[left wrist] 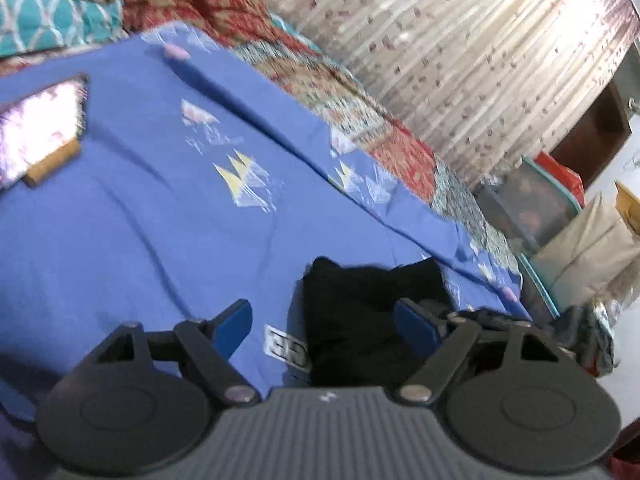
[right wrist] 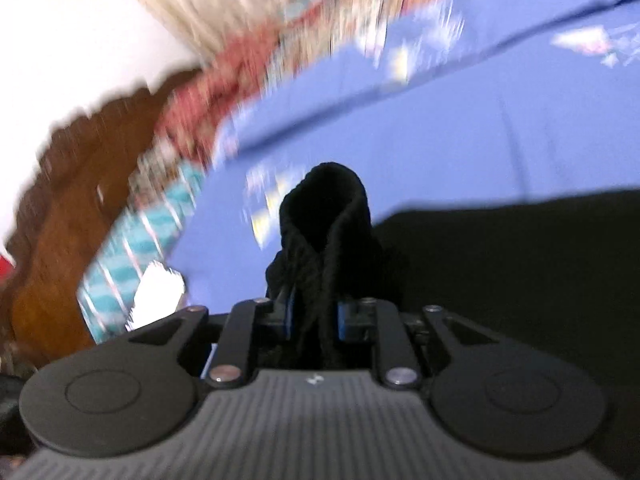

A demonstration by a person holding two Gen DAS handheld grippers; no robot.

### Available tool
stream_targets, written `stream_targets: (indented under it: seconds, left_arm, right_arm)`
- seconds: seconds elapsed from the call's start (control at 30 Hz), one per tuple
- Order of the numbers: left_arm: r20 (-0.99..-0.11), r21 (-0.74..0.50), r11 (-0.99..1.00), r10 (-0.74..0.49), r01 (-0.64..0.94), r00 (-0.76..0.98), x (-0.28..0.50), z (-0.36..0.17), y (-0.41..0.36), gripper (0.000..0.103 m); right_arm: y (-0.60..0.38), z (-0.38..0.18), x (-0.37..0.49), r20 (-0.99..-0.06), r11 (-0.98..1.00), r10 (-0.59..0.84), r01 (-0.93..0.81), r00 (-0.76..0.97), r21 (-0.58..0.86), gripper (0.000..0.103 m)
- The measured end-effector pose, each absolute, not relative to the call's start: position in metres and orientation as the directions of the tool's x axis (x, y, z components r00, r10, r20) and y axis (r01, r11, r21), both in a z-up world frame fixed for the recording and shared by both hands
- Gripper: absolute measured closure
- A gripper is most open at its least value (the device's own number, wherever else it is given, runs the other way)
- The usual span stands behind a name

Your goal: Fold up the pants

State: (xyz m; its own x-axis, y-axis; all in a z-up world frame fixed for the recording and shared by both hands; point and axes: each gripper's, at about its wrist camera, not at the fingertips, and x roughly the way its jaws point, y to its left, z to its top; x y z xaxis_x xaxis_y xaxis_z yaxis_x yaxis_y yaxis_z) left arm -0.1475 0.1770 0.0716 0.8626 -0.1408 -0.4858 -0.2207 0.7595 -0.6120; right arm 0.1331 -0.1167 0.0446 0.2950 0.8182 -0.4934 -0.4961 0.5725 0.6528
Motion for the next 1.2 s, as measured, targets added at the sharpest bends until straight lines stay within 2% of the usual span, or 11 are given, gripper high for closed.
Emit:
stream_targets:
  seconds: [0.07,0.13,0.2,0.33,0.53,0.63,0.73,0.77,0.83,1.03,1.2]
  left_arm:
    - [-0.501,-0.609,0.769,-0.182,-0.195,0.846,-0.131,0.063,0.167,0.026]
    - [-0.54,-0.585,0.793,-0.226,-0.17,0.811,-0.109,0.054,0.149,0.034]
    - [-0.62,-0.522,0.839,-0.248,-0.156,0.744,-0.087,0.039,0.125,0.044]
    - [-0.68,-0.491,0.86,-0.278,-0.14,0.678,-0.083,0.019,0.105,0.05]
    - [-0.71,-0.43,0.892,-0.239,-0.139,0.663,-0.095,0.016,0.101,0.048]
    - [-0.733,-0.351,0.926,-0.181,-0.136,0.656,-0.091,0.02,0.094,0.045]
    - [-0.742,-0.3,0.944,-0.143,-0.134,0.655,-0.091,0.022,0.087,0.043]
    - [-0.745,-0.288,0.948,-0.134,-0.134,0.653,-0.09,0.022,0.084,0.042]
    - [-0.744,-0.273,0.953,-0.123,-0.131,0.656,-0.092,0.024,0.082,0.042]
    - [-0.68,-0.407,0.903,-0.198,-0.139,0.706,-0.111,0.041,0.111,0.043]
    - [-0.628,-0.481,0.86,-0.206,-0.167,0.75,-0.131,0.046,0.136,0.041]
  right_arm:
    - [-0.141,0.041,0.137,-0.489,0.591,0.807,-0.456,0.332,0.665,0.076]
    - [-0.157,0.031,0.138,-0.559,0.678,0.735,-0.399,0.384,0.617,0.065]
    - [-0.17,0.023,0.138,-0.639,0.786,0.618,-0.334,0.458,0.521,0.046]
    - [-0.181,0.036,0.13,-0.571,0.768,0.626,-0.295,0.531,0.569,0.046]
    - [-0.144,0.065,0.107,-0.436,0.67,0.741,-0.52,0.511,0.529,0.046]
    - [-0.115,0.056,0.102,-0.469,0.625,0.776,-0.608,0.421,0.489,0.047]
    - [-0.103,0.013,0.113,-0.63,0.699,0.684,-0.577,0.368,0.422,0.054]
    - [-0.105,0.0,0.117,-0.632,0.712,0.672,-0.569,0.386,0.41,0.064]
    - [-0.117,0.001,0.124,-0.604,0.704,0.695,-0.54,0.39,0.462,0.066]
    - [-0.135,0.046,0.117,-0.489,0.541,0.827,-0.632,0.278,0.554,0.052]
    - [-0.109,0.082,0.088,-0.499,0.318,0.859,-0.885,0.118,0.339,0.024]
